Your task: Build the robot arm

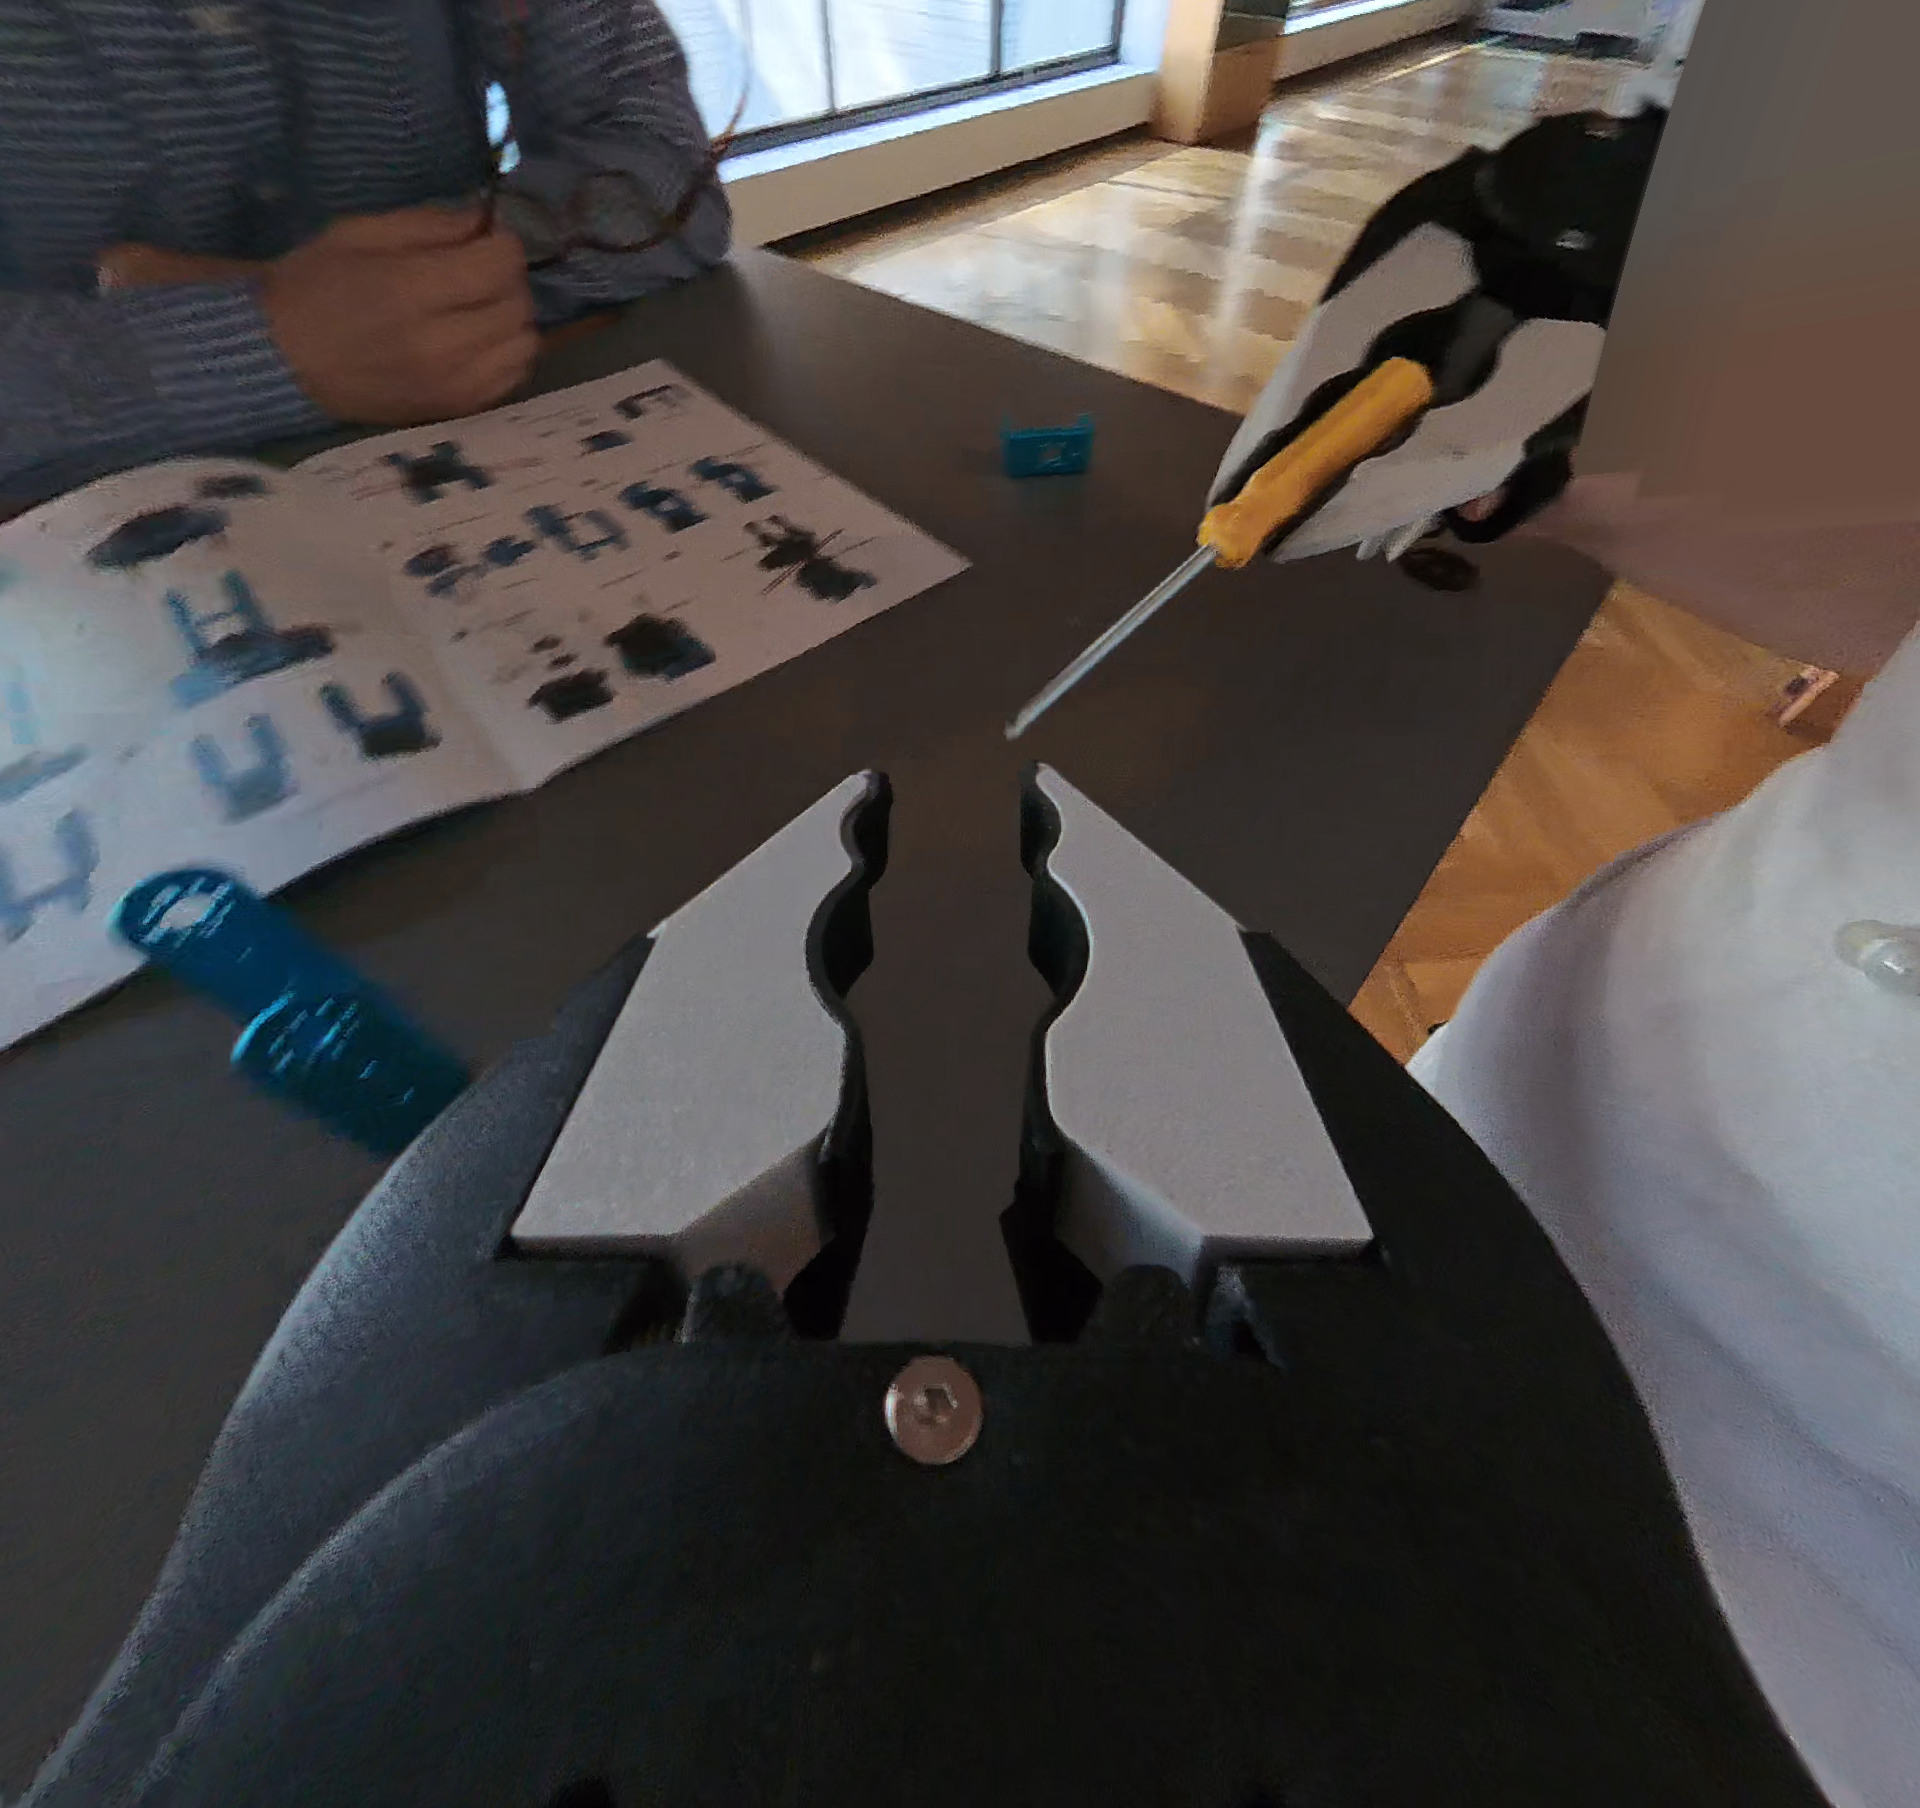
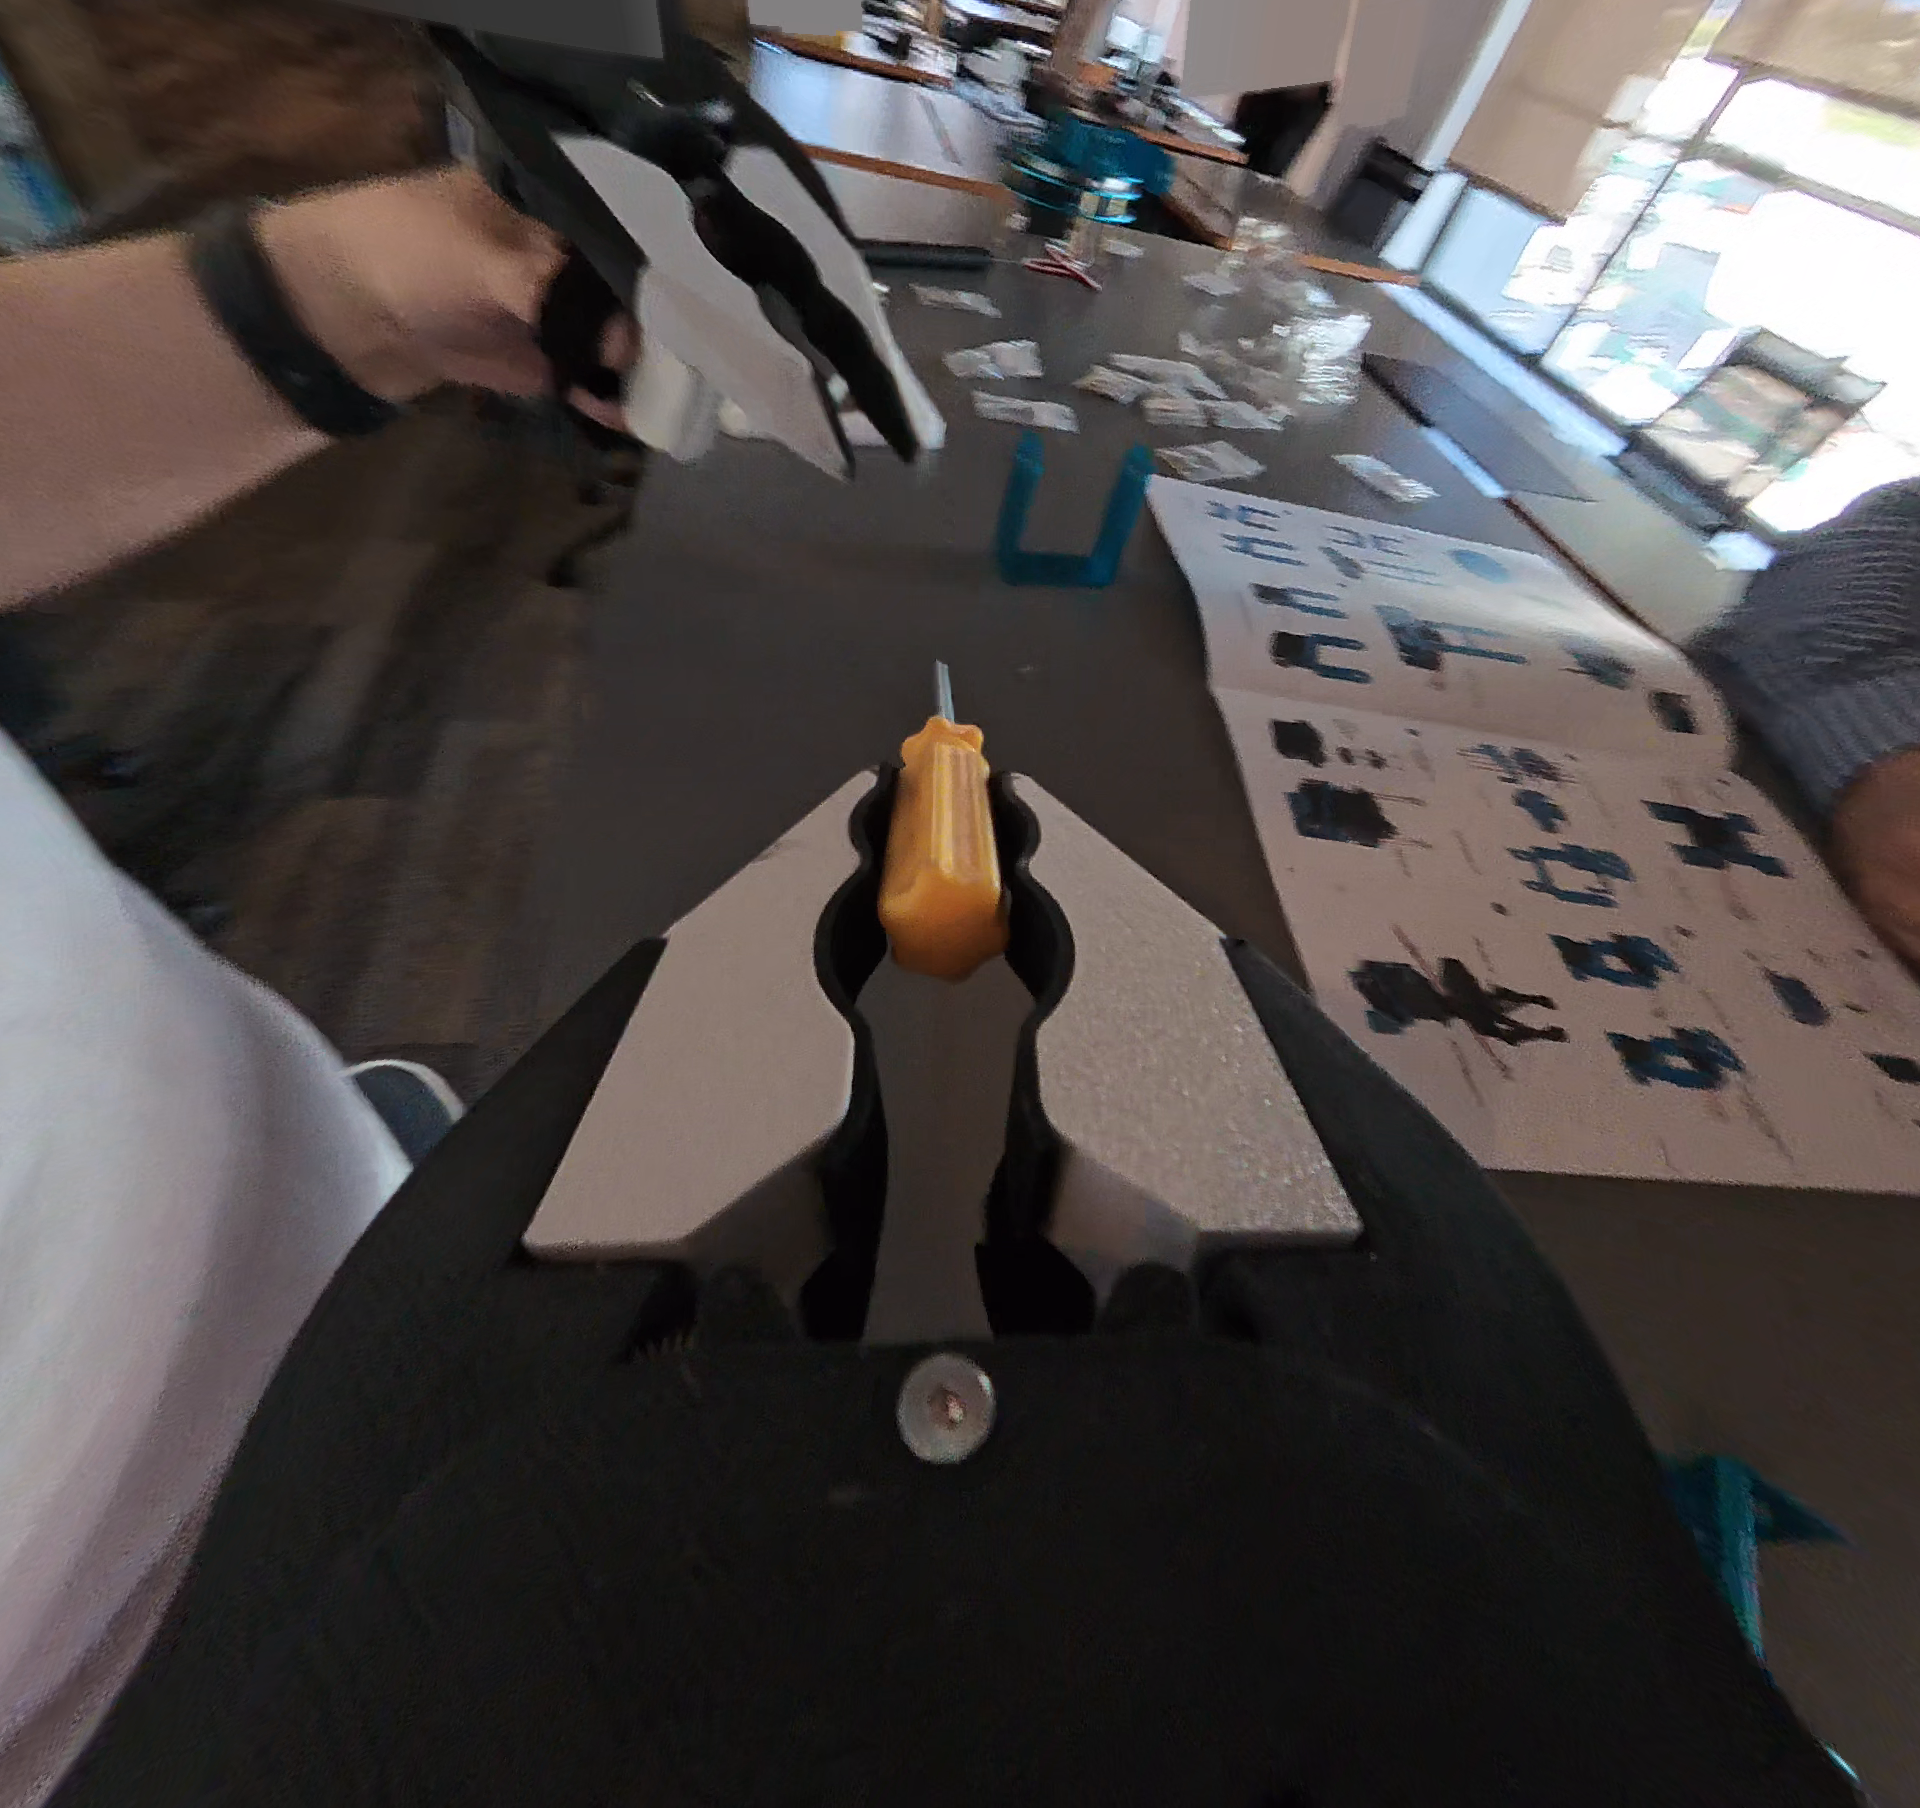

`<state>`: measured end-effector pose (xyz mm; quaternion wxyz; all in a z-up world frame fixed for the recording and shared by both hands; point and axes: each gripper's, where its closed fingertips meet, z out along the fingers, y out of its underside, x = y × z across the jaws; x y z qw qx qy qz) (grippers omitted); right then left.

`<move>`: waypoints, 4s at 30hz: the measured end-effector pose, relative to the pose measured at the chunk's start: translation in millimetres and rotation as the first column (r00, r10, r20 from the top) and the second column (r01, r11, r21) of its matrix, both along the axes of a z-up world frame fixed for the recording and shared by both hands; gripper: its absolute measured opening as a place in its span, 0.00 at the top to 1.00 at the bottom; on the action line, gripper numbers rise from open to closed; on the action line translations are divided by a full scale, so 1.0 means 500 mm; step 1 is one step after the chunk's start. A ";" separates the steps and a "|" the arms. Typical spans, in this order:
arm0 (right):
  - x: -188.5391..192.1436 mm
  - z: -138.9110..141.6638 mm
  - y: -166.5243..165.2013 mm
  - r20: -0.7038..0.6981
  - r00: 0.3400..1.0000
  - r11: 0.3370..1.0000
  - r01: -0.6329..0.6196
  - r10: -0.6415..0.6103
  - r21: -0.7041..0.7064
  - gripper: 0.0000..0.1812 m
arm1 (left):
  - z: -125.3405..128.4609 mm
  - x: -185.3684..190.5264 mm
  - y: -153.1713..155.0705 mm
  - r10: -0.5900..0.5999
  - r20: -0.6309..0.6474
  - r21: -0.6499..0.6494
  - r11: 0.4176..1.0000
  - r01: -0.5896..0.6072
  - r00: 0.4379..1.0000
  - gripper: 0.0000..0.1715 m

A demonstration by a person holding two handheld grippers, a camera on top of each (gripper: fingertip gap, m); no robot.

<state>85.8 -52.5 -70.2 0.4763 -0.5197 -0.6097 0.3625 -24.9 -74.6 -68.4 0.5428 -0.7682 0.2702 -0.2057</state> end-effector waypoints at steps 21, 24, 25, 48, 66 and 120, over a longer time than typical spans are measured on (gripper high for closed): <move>-0.208 -0.087 -0.001 0.053 0.914 0.900 0.385 -0.403 0.205 0.91 | -0.041 -0.267 0.102 0.084 0.005 -0.035 0.996 -0.084 0.996 0.85; -0.213 -0.091 0.004 0.063 0.897 0.871 0.407 -0.438 0.275 0.91 | -0.032 -0.268 0.104 0.062 0.025 -0.025 0.998 -0.061 0.998 0.85; -0.214 -0.093 0.006 0.066 0.893 0.868 0.412 -0.445 0.278 0.91 | -0.030 -0.269 0.104 0.056 0.024 -0.021 0.998 -0.056 0.998 0.85; -0.213 -0.110 -0.001 0.102 0.885 0.858 0.404 -0.455 0.317 0.91 | -0.012 -0.292 0.109 0.037 0.053 -0.021 0.999 -0.035 0.998 0.86; -0.186 -0.082 -0.006 0.096 0.960 0.925 0.225 -0.264 0.306 0.91 | -0.087 -0.146 0.043 -0.326 -0.248 -0.098 0.945 0.311 0.912 0.86; -0.133 -0.014 0.024 -0.006 1.000 0.959 0.025 -0.028 -0.281 0.91 | -0.110 -0.041 0.059 -0.230 -0.304 0.047 0.966 0.256 0.924 1.00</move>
